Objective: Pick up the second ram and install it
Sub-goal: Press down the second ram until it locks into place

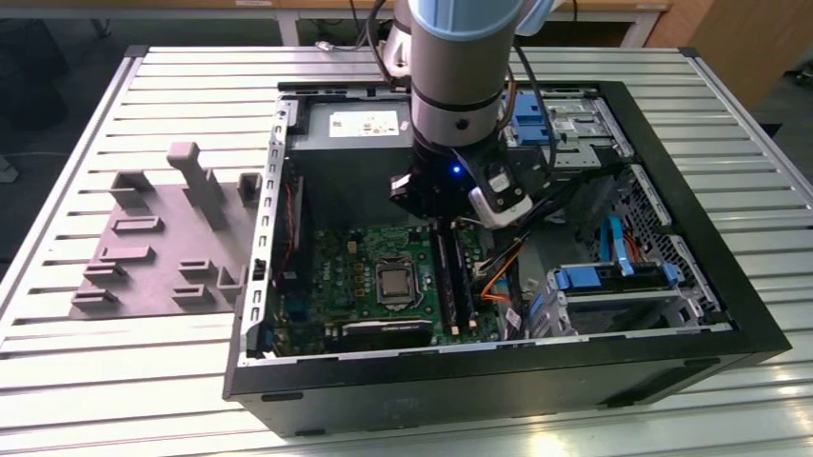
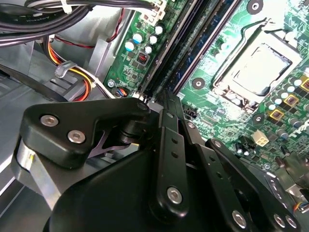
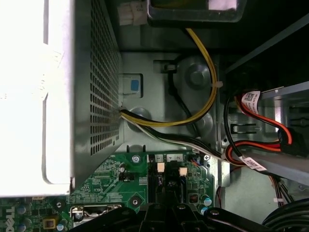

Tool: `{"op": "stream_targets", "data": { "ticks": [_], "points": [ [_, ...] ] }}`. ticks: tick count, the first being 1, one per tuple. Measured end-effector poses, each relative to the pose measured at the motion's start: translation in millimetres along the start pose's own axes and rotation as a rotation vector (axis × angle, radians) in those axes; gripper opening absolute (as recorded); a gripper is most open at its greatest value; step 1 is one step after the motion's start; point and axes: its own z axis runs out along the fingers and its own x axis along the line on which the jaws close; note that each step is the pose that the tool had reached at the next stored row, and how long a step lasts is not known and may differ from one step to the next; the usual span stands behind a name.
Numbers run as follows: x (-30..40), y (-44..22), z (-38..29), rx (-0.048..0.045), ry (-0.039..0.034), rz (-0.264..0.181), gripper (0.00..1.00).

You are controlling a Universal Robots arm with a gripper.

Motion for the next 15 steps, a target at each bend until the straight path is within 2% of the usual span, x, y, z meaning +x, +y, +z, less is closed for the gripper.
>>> {"op": "stream_targets", "data": {
  "ticks": [15],
  "points": [
    [0.7, 0.0, 3.0, 0.0003, 0.0001, -0.001, 0.11]
  ]
}}
